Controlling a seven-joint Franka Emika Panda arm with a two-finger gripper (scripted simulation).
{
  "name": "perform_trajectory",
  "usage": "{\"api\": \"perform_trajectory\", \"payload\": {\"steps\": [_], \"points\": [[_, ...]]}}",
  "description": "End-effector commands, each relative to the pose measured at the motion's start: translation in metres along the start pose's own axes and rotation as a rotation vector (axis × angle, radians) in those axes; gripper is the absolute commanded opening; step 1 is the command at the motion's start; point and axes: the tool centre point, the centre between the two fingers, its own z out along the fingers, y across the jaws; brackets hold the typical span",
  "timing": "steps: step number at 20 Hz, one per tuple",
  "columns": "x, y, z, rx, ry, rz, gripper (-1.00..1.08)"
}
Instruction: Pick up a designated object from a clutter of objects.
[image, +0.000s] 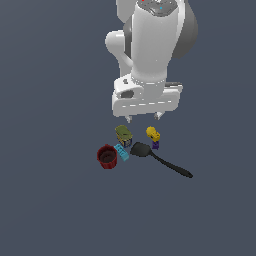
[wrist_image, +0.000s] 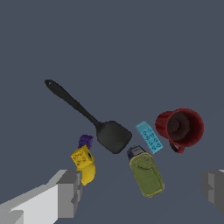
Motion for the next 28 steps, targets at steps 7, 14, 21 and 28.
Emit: {"api": "perform_trajectory", "payload": {"steps": [7, 14, 21, 28], "points": [[-0.018, -0.038, 0.072, -0.009, -0.008, -0.214, 1.0], [-0.044, -0.07, 0.126, -0.008, -0.014, -0.396, 1.0], [-0.063, -0.087, 0.155, -0.004, -0.016, -0.502, 1.0], [-0.068, -0.092, 0.162, -0.002, -0.017, -0.526, 1.0]]}}
